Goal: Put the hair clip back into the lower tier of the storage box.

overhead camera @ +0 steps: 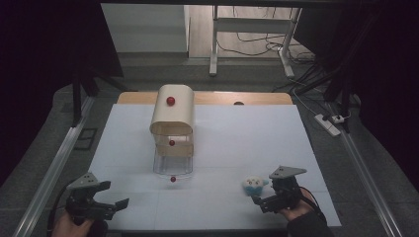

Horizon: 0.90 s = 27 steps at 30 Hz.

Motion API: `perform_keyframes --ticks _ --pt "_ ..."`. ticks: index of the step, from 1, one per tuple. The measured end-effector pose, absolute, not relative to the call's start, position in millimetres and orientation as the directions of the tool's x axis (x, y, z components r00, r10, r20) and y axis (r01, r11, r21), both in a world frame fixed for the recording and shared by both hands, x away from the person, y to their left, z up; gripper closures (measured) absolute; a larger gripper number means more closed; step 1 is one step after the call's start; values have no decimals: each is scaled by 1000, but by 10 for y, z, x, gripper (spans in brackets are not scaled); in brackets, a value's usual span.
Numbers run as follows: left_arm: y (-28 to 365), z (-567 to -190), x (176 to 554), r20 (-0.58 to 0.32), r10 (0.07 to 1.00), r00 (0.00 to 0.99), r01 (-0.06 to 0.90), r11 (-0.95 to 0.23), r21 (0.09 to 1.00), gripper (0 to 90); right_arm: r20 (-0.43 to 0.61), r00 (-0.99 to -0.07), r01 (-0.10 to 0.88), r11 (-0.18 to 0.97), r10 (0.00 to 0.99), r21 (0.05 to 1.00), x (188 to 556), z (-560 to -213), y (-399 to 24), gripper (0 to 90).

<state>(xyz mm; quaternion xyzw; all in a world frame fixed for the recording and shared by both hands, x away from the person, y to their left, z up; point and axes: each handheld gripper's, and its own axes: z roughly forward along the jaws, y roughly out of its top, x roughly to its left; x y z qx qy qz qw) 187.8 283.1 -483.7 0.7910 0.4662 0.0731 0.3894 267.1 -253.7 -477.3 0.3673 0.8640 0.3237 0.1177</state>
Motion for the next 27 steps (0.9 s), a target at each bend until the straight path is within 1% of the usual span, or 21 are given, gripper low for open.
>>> perform_keyframes --ticks 12,27 --pt "2830 -4837 1877 -246 793 557 679 -264 685 18 -5 -719 555 578 695 598 2790 -4869 -2400 0" --pt "2829 -4838 1880 -247 792 558 680 -266 683 17 -5 -741 564 626 672 538 2938 -5026 -2258 0"
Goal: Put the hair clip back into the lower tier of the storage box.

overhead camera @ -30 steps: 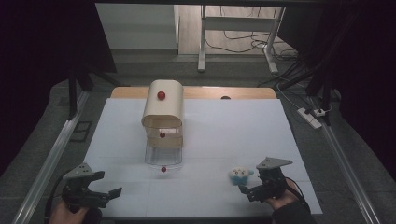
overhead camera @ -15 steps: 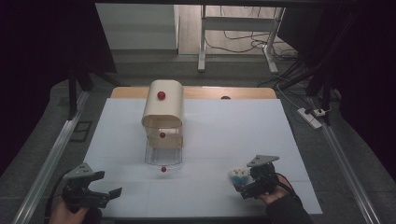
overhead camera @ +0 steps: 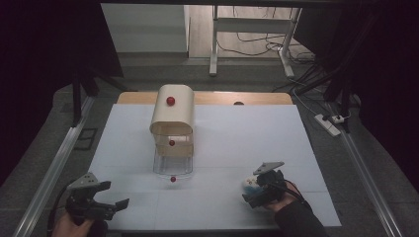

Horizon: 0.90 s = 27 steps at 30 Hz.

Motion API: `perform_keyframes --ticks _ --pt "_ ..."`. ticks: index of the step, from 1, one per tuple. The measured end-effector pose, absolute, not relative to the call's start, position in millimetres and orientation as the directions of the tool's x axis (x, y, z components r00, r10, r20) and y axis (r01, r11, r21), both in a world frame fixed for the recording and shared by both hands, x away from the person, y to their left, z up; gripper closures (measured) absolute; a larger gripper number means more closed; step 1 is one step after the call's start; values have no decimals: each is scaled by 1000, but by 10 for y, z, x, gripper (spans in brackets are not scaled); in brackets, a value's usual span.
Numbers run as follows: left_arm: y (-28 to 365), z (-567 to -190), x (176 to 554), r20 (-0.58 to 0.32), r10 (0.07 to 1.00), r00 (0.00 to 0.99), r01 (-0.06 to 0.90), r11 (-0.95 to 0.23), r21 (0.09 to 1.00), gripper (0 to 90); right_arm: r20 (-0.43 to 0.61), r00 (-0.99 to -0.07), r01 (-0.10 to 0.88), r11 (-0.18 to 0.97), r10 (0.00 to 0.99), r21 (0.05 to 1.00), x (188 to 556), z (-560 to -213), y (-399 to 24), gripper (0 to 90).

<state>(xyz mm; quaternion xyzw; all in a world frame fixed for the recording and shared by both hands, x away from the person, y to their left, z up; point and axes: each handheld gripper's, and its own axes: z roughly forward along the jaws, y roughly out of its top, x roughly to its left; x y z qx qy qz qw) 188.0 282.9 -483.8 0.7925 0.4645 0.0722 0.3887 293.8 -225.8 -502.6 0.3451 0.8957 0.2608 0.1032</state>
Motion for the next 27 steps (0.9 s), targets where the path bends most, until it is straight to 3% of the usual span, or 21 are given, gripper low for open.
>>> perform_keyframes --ticks 11,16,21,27 --pt "2827 -4838 1879 -248 791 560 680 -267 683 16 -51 -755 551 674 654 491 2995 -5147 -2172 14" --pt "2826 -4837 1880 -244 790 562 679 -272 682 17 -76 -752 541 679 655 496 3010 -5136 -2187 111" --pt "2824 -4837 1880 -243 791 562 679 -273 682 17 -66 -747 545 666 662 510 3023 -5088 -2221 332" --pt "2823 -4838 1881 -243 791 561 679 -273 681 17 -67 -744 549 665 665 507 3021 -5067 -2223 417"
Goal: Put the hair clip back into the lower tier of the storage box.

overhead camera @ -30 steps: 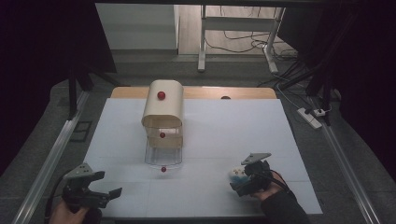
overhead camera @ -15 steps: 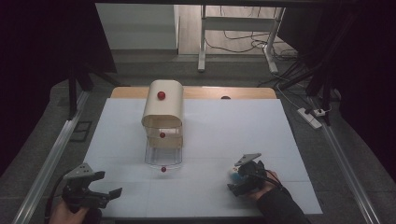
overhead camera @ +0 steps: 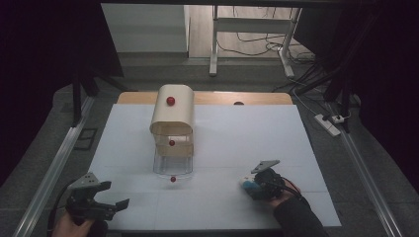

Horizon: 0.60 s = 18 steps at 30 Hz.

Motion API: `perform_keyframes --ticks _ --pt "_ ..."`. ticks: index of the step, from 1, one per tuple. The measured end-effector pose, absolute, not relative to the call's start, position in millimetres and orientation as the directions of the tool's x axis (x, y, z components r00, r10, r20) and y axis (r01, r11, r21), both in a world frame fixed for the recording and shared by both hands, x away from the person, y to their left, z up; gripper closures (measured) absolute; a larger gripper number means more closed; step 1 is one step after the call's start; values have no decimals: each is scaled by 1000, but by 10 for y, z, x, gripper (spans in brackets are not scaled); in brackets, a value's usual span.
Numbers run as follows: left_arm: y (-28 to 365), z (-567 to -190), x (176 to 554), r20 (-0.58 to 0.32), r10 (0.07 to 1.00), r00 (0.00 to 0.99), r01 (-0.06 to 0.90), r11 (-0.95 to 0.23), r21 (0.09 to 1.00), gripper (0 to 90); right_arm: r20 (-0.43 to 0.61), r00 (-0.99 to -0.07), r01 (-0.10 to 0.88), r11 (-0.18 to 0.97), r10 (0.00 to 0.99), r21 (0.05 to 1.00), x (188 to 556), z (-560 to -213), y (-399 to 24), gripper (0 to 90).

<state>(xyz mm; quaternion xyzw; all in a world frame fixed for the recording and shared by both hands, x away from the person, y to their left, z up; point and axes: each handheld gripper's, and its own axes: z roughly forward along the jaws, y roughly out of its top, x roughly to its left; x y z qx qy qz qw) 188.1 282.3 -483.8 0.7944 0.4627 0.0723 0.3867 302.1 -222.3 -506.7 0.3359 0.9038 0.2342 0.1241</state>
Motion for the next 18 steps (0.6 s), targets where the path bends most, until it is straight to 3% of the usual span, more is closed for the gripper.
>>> perform_keyframes --ticks 18 --pt "2825 -4838 1882 -246 792 559 681 -269 681 17 -11 -744 549 620 668 561 2987 -4921 -2233 433"
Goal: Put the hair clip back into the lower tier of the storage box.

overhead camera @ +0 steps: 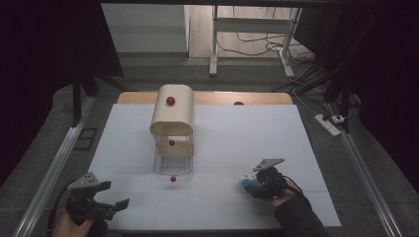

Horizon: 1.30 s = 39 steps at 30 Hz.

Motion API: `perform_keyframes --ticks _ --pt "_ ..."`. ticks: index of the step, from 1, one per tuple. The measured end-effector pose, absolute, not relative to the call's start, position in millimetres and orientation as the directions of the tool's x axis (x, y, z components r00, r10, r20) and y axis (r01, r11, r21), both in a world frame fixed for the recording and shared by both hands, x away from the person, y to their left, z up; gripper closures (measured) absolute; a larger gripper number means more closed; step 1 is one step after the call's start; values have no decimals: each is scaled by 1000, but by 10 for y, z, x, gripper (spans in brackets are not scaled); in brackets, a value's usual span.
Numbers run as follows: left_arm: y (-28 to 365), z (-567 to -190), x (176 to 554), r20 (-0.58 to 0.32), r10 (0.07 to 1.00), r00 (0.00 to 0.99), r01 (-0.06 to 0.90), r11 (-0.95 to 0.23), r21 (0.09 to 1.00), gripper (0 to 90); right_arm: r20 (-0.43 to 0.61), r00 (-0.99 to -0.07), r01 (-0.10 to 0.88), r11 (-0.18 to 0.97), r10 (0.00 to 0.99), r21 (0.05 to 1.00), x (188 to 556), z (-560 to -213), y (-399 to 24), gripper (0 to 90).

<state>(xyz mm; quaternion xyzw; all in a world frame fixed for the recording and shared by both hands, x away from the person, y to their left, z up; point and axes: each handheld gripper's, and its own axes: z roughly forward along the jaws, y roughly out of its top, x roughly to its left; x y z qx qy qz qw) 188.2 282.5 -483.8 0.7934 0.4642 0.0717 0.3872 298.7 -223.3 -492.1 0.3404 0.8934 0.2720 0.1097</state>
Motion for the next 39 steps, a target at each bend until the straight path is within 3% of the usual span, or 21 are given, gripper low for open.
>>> perform_keyframes --ticks 16,39 --pt "2823 -4841 1888 -247 795 555 685 -268 677 15 94 -782 535 587 616 608 2929 -4756 -2129 434" --pt "2822 -4841 1891 -246 796 554 687 -269 676 16 131 -822 492 575 554 654 2927 -4608 -1814 434"
